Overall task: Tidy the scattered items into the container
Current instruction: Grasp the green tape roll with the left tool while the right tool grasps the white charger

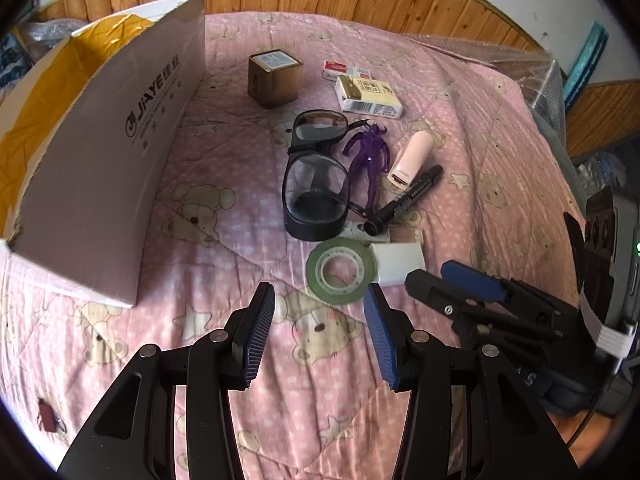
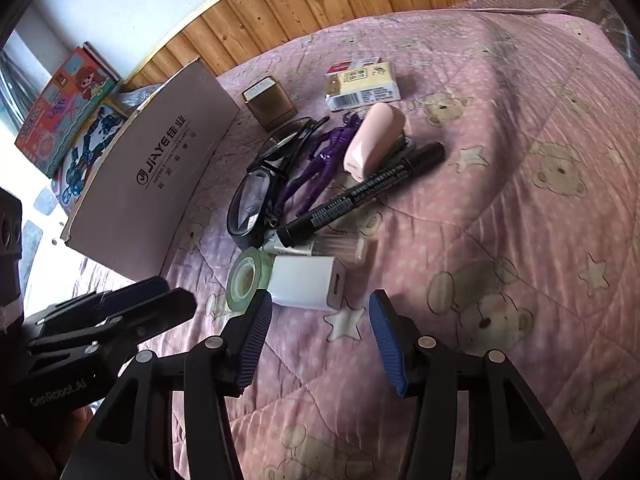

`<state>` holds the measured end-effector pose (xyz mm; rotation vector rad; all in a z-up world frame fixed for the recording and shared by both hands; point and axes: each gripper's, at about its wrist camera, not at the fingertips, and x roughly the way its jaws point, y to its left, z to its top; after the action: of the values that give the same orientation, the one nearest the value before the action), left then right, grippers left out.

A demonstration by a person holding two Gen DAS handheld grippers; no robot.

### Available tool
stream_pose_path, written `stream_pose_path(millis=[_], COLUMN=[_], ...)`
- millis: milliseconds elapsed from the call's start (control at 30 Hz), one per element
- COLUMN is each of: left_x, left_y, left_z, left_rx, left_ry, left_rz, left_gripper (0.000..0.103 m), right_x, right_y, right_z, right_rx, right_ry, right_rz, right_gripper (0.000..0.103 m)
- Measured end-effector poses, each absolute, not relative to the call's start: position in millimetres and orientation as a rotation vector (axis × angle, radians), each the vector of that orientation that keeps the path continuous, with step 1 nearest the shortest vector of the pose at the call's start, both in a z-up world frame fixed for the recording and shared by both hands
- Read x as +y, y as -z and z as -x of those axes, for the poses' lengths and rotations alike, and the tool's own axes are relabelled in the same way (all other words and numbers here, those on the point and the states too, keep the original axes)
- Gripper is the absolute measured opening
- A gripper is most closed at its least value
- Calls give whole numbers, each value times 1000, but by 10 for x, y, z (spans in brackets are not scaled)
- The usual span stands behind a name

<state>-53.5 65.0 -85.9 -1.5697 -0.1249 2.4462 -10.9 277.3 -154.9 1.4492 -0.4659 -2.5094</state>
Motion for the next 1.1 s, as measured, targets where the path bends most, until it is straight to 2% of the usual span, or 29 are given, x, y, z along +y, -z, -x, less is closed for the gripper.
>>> stream_pose_path(millis=[200, 233, 400, 500, 600, 800, 867, 933, 1100], left_x=[636, 617, 492, 484, 506, 574, 599, 624, 667], left_y=[970, 984, 1003, 1020, 1036, 1011, 1025, 1045, 1131], left_z=[719, 745, 833, 866, 866, 820, 829, 840, 873], left_rx=[-150, -155, -210, -211, -218, -210, -206, -201, -190], left_ry=[-2412, -2413, -2425, -2413, -2386, -2353, -2347, -2340, -2327], left_rz=[1623, 1631, 1660, 1661, 1665, 1641, 1644, 1654, 1691], left_gripper=[49, 49, 49, 49, 49, 49, 49, 49, 50], right_x=[2682, 2666, 2686, 2648, 2536, 2085, 2008, 2069, 2413], right_y=[1680, 1685, 1746, 1682, 1631, 1648, 1706, 1720, 1703], right_z=[243, 254, 249, 144, 113, 142, 179, 199, 100], right_rx=[-418, -416, -563, -413, -236, 131, 188, 150, -17], right_ry=[2476, 2475, 2197, 2252, 2315, 2347, 2337, 2333, 2341], right_rz=[-1432, -1421, -1496, -1508, -1457, -1300, -1293, -1316, -1394], right_gripper=[50, 47, 41, 42, 56, 60, 47, 36, 34])
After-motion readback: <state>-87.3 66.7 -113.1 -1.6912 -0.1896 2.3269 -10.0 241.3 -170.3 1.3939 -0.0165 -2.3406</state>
